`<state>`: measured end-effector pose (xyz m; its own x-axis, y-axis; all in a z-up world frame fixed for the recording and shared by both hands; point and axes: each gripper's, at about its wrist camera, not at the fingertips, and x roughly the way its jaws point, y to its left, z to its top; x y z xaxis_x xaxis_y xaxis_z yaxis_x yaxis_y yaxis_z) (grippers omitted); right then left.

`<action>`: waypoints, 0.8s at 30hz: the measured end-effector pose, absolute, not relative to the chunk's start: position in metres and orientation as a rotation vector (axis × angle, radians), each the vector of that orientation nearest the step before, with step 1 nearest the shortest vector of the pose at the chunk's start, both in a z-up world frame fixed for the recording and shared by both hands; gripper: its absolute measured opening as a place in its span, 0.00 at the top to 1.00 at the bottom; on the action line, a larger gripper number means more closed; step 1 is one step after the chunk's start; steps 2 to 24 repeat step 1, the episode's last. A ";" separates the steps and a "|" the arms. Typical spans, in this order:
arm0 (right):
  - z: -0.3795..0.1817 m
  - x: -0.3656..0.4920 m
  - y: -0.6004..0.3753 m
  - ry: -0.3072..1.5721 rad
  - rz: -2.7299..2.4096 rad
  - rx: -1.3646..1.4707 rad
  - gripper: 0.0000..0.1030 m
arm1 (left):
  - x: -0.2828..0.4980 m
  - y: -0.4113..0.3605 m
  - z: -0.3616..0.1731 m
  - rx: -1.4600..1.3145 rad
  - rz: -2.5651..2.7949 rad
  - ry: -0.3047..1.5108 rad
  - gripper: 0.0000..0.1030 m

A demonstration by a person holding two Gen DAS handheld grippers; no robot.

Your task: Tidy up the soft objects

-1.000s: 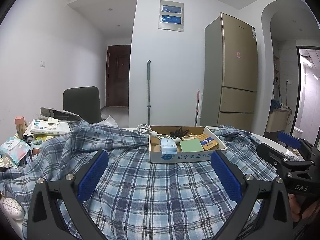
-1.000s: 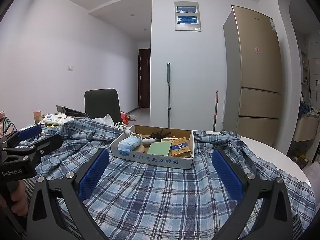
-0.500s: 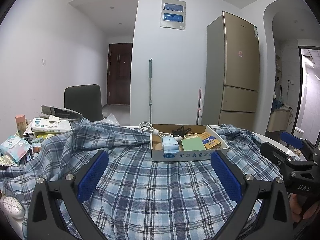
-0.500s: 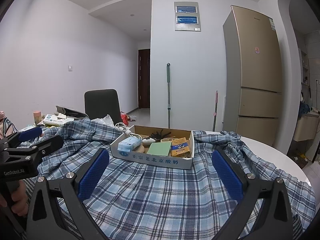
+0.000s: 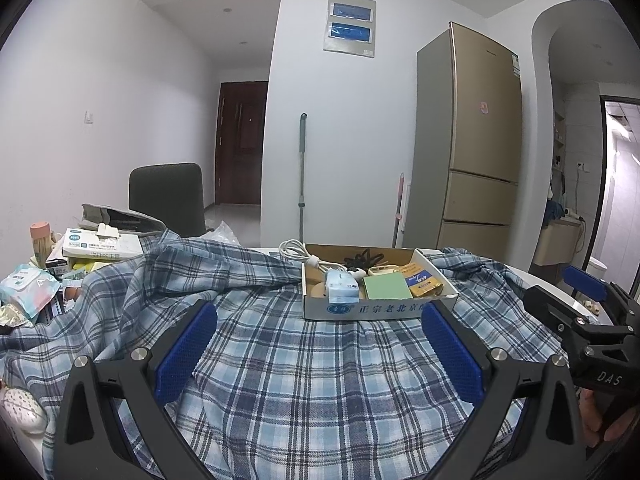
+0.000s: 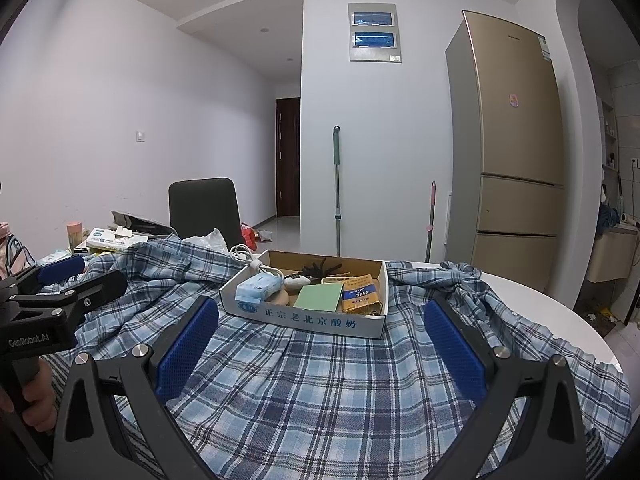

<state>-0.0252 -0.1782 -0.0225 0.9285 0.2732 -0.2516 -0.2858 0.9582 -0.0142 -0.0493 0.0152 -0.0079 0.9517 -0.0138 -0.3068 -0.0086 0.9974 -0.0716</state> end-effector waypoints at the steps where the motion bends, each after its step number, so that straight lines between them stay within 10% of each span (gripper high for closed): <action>1: -0.022 -0.025 -0.178 0.251 0.287 -0.051 0.00 | -0.049 0.015 -0.008 -0.074 -0.002 0.313 0.00; 24: -0.022 -0.025 -0.178 0.251 0.287 -0.051 0.00 | -0.049 0.015 -0.008 -0.074 -0.002 0.313 0.00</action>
